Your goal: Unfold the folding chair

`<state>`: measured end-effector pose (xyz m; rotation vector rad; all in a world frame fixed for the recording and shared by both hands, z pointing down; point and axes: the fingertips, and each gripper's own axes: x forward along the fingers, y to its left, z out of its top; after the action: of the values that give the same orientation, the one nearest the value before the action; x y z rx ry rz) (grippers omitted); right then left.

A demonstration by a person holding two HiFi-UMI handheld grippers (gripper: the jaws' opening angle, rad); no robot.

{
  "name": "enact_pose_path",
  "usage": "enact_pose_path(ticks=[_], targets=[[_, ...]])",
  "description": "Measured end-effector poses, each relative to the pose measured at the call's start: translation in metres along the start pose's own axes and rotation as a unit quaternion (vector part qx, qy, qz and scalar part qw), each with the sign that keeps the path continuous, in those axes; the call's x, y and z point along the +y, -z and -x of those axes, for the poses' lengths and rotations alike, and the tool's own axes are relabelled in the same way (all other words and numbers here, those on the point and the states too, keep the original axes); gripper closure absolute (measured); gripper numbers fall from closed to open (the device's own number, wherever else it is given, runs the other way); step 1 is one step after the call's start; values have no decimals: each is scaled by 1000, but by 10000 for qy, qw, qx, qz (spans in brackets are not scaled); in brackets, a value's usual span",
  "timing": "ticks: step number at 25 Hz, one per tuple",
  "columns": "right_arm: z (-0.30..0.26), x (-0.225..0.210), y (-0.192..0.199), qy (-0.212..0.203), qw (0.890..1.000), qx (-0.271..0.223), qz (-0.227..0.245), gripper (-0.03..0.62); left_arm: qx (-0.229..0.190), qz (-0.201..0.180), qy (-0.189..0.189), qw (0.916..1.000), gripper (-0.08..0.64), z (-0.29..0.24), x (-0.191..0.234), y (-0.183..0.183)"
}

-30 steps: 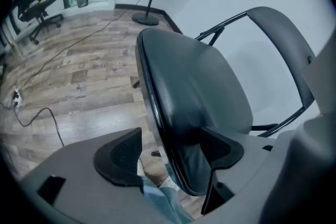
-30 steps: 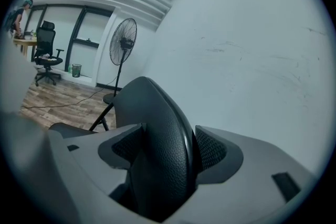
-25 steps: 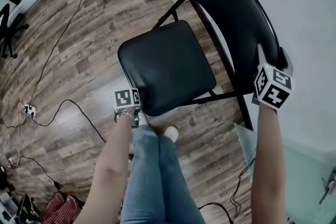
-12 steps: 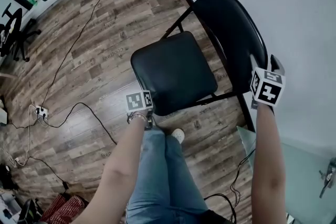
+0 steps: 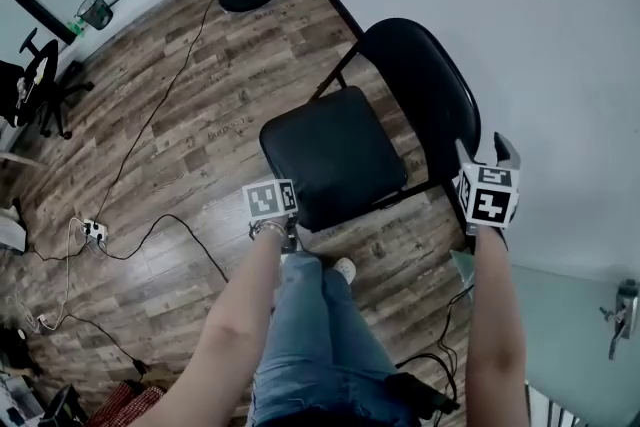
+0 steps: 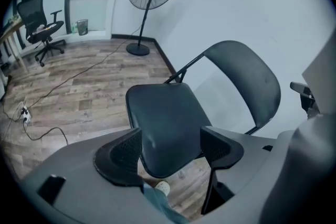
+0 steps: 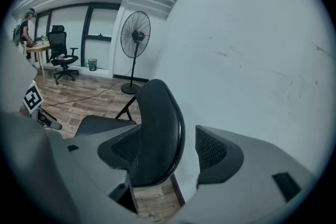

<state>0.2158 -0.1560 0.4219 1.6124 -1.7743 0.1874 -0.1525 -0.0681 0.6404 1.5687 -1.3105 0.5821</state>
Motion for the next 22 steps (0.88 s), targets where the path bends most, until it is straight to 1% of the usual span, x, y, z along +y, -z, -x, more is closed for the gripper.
enact_pose_path(ticks=[4, 8, 12, 16, 19, 22], targets=[[23, 7, -13, -109, 9998, -142, 1, 284, -146, -411, 38, 9990, 222, 27, -16, -20], [45, 11, -15, -243, 9996, -106, -113, 284, -303, -679, 115, 9972, 219, 52, -32, -39], [66, 12, -18, -305, 9991, -164, -259, 284, -499, -996, 266, 9934, 218, 82, -50, -56], [88, 13, -30, -384, 9980, -367, -342, 284, -788, -1106, 397, 9899, 215, 113, -64, -69], [103, 12, -37, -423, 9973, -474, -378, 284, -944, -1162, 415, 9879, 209, 131, -71, -76], [116, 12, -40, -456, 9964, -525, -476, 284, -1079, -1310, 398, 9847, 195, 145, -79, -82]])
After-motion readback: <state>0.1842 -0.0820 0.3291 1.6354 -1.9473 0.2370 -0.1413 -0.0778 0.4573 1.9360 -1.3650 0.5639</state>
